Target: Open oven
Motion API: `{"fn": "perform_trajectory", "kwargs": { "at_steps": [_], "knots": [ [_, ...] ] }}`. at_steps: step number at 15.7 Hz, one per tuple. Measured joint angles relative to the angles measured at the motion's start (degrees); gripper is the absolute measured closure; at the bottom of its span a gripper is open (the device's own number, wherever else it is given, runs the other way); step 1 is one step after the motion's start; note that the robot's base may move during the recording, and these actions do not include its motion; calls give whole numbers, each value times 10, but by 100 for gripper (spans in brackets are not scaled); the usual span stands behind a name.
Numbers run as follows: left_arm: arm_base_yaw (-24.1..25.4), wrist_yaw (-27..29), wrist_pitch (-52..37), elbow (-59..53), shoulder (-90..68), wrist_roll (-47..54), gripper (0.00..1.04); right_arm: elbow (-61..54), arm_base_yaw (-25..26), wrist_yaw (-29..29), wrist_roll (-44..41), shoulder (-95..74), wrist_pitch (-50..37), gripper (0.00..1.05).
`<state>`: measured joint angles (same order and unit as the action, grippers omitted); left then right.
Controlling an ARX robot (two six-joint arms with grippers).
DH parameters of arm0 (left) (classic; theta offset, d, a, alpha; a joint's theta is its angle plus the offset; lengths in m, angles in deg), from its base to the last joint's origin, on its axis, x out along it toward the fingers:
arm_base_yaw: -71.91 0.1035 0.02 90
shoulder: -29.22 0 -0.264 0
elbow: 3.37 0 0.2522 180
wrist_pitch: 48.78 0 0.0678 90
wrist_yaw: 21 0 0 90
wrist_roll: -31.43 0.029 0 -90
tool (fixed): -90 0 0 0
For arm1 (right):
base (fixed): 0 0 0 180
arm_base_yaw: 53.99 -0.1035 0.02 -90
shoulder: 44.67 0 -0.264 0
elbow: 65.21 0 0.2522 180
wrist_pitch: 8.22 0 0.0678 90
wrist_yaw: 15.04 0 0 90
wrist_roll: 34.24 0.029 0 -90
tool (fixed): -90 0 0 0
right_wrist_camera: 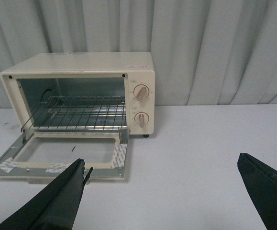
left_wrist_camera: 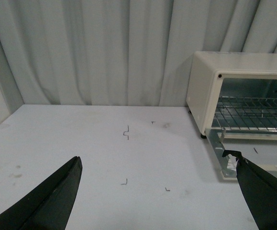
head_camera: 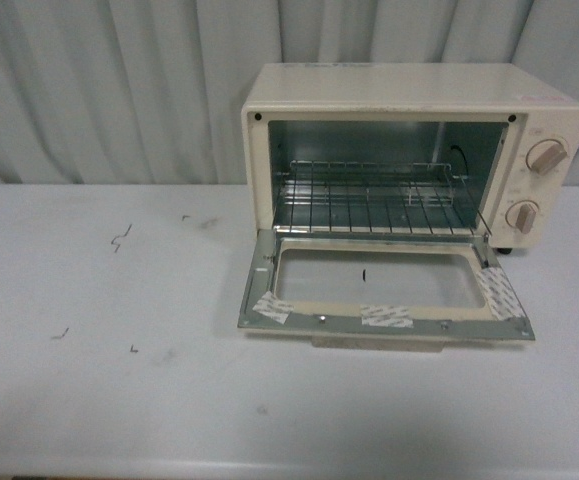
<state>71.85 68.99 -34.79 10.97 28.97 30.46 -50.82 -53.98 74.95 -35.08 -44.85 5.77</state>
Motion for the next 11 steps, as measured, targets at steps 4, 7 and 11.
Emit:
{"fn": "perform_trajectory", "kwargs": {
  "at_steps": [4, 7, 11],
  "knots": [
    [0, 0, -1, 0, 0, 0, 7, 0, 0, 0, 0, 0, 0, 6],
    [0, 0, 0, 0, 0, 0, 7, 0, 0, 0, 0, 0, 2, 6],
    [0, 0, -1, 0, 0, 0, 7, 0, 0, 0, 0, 0, 0, 6]
  ]
}}
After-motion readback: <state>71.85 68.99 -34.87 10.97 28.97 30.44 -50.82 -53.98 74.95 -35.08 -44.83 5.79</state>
